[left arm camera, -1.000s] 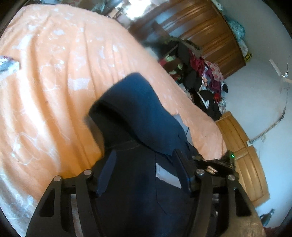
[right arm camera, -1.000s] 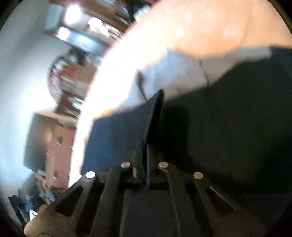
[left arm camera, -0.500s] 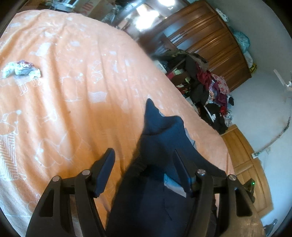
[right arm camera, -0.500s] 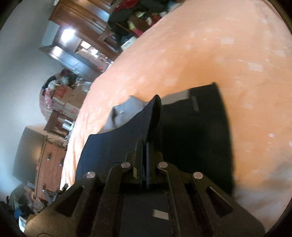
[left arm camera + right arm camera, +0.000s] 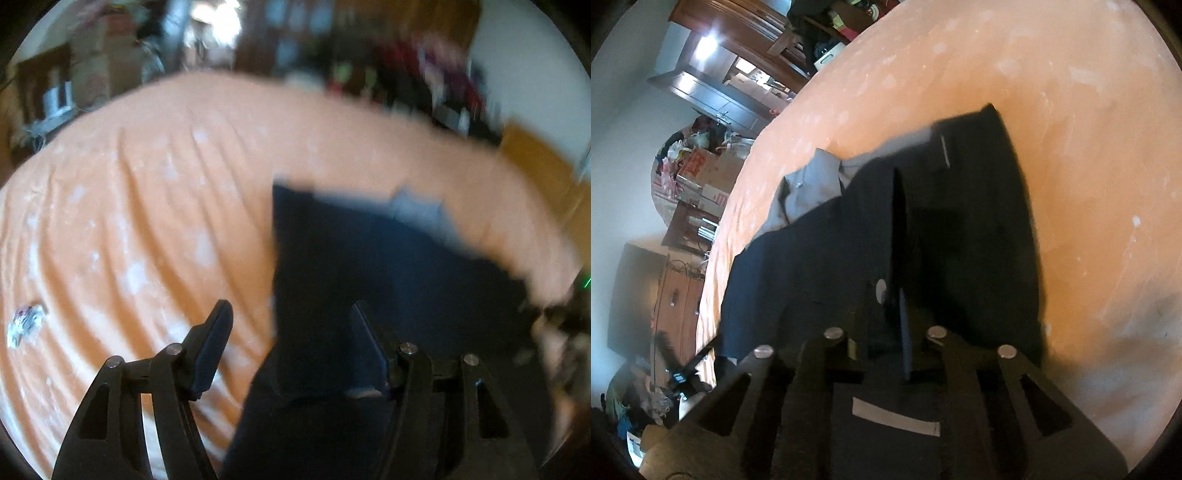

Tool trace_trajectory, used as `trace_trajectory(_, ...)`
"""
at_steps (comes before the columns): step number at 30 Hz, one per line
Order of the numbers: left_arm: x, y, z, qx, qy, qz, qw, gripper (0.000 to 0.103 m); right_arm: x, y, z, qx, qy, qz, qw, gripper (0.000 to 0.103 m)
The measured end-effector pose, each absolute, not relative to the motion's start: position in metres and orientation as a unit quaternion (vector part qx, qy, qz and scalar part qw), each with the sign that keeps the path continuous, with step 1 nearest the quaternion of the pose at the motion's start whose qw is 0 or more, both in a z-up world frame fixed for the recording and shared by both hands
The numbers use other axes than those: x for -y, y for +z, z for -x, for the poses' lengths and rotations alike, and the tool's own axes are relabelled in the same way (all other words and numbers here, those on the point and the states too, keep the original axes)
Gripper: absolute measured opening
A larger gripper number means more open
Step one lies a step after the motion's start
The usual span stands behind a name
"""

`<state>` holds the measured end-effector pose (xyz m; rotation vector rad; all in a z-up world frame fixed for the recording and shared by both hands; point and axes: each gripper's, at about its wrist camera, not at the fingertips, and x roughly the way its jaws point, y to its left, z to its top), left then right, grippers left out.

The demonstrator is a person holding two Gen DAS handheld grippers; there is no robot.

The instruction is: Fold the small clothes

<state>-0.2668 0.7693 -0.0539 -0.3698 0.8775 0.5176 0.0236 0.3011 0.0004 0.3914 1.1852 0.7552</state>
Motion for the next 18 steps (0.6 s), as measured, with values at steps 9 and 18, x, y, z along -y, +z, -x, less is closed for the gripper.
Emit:
trace_trajectory(9,-0.775,-0.031,0.334,-0.389,0.206,0.223,0.870,0.064,-0.258,0.002,-0.007,-0.524,0.316,-0.214,0.762,0.045)
trace_trajectory(18,-0.749,-0.057,0.289,-0.448,0.234,0.144,0.851,0.069,-0.295,0.032,0.025,-0.504,0.360,-0.176,0.765,0.046)
